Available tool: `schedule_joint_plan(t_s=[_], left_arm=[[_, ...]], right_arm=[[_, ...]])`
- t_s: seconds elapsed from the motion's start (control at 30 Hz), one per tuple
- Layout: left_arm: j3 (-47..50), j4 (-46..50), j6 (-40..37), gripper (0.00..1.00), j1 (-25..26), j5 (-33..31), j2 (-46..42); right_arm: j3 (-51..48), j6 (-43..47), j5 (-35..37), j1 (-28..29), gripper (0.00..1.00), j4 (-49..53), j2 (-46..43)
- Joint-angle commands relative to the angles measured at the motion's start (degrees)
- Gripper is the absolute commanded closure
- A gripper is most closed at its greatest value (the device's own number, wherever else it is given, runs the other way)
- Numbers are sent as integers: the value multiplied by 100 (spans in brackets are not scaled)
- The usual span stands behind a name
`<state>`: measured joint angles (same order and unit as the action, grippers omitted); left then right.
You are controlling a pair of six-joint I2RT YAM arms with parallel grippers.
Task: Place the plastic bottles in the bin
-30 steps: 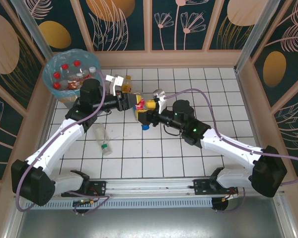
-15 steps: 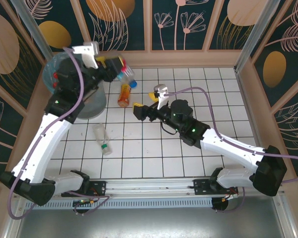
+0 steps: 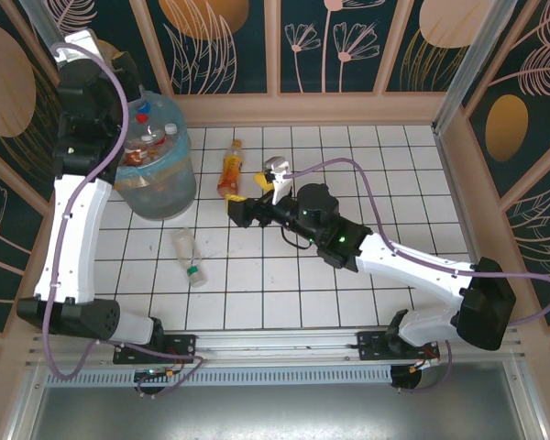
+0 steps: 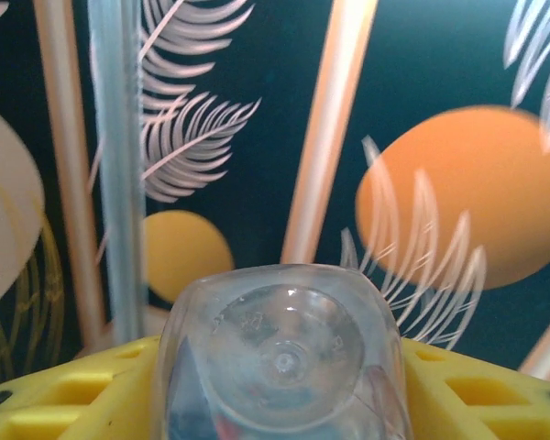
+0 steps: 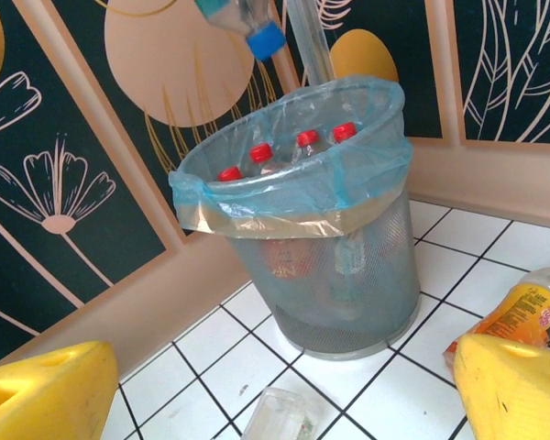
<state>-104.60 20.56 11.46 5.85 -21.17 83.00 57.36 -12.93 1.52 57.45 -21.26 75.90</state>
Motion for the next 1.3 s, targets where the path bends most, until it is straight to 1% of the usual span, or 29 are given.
schedule_joint_plan(t_s=[0.0, 0.1, 0.23, 0.37, 0.53, 0.63, 0.9, 1.03, 1.17, 1.27], left_arm=[[-186, 437, -305, 41, -244, -52, 170], [30, 386, -298, 41, -352, 334, 329], [586, -61, -342, 41, -374, 743, 468], [728, 13, -355, 41, -389, 848, 770], [1452, -395, -443, 40, -451, 937, 889], [1674, -467, -411, 40, -514, 1116, 1010], [1733, -317, -425, 39, -556, 1256, 1297], [1704, -415, -417, 39, -567, 1317, 1187], [1271, -452, -433, 39, -567, 1498, 1121], [786, -309, -443, 40, -567, 1437, 1201]], right_arm=[[39, -19, 160, 38, 5, -48, -136], [14, 9, 156, 40, 5, -21, -159], [-23, -13, 129, 38, 5, 3, -189], [-86, -13, 151, 43, 5, 99, -254], [-250, -43, 226, 47, 5, 104, -337], [-278, -61, 226, 47, 5, 122, -322], [-275, -52, 227, 46, 5, 139, -253], [-253, -83, 211, 47, 5, 177, -211], [-193, -70, 187, 47, 5, 225, -165], [-164, -62, 190, 47, 5, 227, -150]])
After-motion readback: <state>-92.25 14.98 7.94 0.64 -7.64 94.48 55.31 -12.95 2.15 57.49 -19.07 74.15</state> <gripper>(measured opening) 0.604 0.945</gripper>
